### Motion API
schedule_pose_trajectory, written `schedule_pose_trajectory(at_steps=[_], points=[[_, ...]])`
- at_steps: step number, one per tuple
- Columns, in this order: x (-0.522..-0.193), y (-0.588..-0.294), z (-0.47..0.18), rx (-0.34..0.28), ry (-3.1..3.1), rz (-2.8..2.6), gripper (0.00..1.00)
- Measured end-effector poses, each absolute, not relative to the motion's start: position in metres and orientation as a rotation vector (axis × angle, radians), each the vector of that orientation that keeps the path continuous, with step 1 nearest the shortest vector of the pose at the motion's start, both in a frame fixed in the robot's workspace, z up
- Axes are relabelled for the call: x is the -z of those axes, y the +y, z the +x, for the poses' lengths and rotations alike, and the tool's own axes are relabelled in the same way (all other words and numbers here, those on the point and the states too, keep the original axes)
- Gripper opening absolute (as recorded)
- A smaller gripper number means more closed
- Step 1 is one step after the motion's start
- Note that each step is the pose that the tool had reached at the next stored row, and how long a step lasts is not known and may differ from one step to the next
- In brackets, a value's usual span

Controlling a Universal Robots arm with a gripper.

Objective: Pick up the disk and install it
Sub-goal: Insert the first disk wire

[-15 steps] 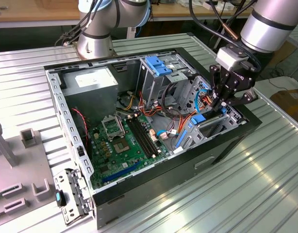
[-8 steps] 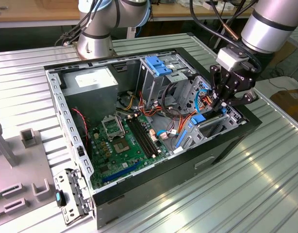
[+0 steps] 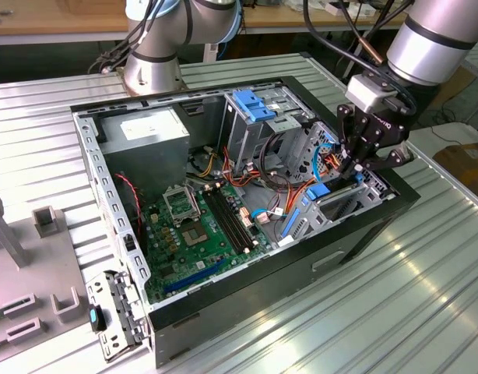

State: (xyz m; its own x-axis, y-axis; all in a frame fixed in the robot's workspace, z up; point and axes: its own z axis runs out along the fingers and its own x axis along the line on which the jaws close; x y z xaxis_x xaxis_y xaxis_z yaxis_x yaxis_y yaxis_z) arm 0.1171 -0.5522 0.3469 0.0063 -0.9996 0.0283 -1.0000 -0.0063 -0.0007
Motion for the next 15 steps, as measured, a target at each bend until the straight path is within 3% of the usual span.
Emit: schedule_pose_trajectory(at_steps=[15], points=[[-0.3405, -0.5522, 0.1171, -0.029, -2.201, 2.215, 0.16]])
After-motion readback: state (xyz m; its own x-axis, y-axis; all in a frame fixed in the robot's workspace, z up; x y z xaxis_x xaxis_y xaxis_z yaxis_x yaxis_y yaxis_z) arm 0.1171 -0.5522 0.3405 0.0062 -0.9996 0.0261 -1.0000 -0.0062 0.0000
